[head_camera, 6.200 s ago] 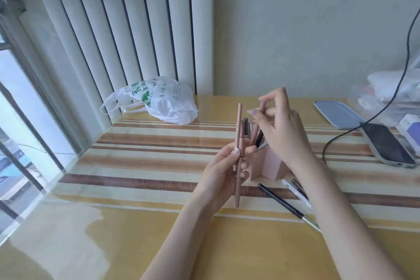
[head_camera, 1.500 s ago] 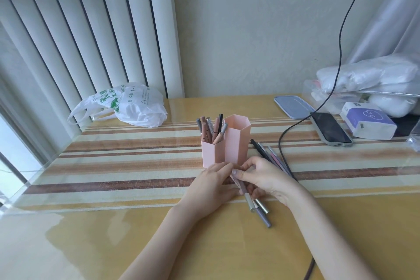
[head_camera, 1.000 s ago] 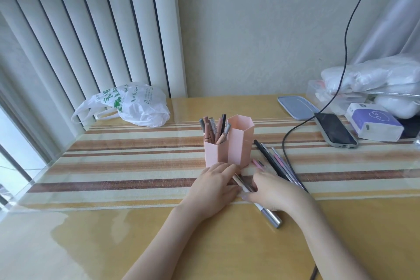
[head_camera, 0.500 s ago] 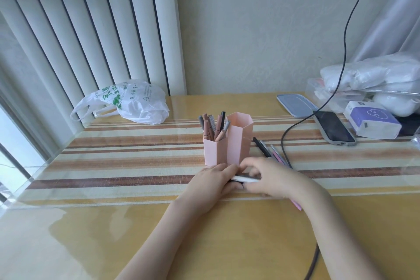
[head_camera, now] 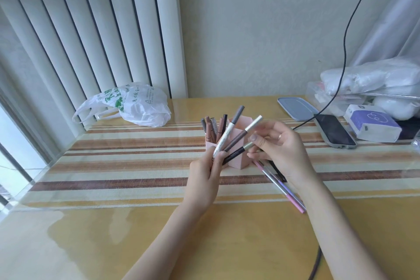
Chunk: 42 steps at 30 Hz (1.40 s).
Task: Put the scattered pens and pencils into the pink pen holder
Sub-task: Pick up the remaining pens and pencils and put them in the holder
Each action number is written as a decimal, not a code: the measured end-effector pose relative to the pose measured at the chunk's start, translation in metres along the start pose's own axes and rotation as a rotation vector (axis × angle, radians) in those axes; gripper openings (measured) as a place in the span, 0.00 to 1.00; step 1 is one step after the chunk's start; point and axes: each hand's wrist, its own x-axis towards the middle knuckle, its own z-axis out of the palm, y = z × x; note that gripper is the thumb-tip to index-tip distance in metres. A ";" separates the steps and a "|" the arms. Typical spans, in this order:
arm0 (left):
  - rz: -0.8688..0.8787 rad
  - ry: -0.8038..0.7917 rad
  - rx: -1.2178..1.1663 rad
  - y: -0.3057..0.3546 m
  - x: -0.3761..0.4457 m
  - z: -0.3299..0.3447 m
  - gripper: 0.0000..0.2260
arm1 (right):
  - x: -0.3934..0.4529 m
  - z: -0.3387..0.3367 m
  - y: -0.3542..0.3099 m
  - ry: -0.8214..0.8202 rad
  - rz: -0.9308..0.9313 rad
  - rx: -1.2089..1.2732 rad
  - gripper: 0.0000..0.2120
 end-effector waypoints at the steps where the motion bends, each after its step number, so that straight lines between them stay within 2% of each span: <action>1: -0.009 0.067 -0.028 0.001 -0.001 0.001 0.15 | 0.002 0.003 -0.003 0.036 -0.039 0.008 0.08; 5: -0.082 0.347 -0.069 -0.005 0.006 -0.009 0.13 | 0.016 0.013 -0.023 0.189 -0.241 0.065 0.12; 7: -0.121 0.431 -0.066 -0.010 0.010 -0.013 0.13 | 0.026 0.018 -0.032 0.251 -0.381 -0.046 0.14; 9: -0.154 0.451 -0.067 -0.014 0.011 -0.014 0.13 | 0.035 0.027 -0.035 0.283 -0.511 -0.205 0.14; 13: -0.181 0.423 -0.064 -0.019 0.011 -0.010 0.13 | 0.046 0.044 -0.022 0.259 -0.654 -0.465 0.10; 18: -0.148 0.420 -0.084 -0.021 0.011 -0.008 0.14 | 0.057 0.051 -0.002 0.168 -0.726 -0.734 0.10; 24: -0.148 0.380 -0.074 -0.023 0.012 -0.004 0.14 | 0.064 0.052 0.018 -0.006 -0.570 -0.994 0.13; 29: -0.148 0.354 -0.085 -0.019 0.010 -0.005 0.16 | 0.064 0.056 0.013 0.031 -0.564 -0.911 0.21; 36: -0.127 0.247 -0.088 -0.015 0.008 -0.004 0.17 | 0.053 0.060 -0.011 -0.109 -0.366 -0.408 0.08; 39: -0.122 0.231 -0.095 -0.016 0.008 -0.004 0.19 | 0.052 0.058 -0.015 -0.137 -0.287 -0.253 0.08; 42: -0.122 0.239 -0.126 -0.014 0.007 -0.005 0.18 | 0.054 0.055 -0.017 -0.156 -0.300 -0.182 0.09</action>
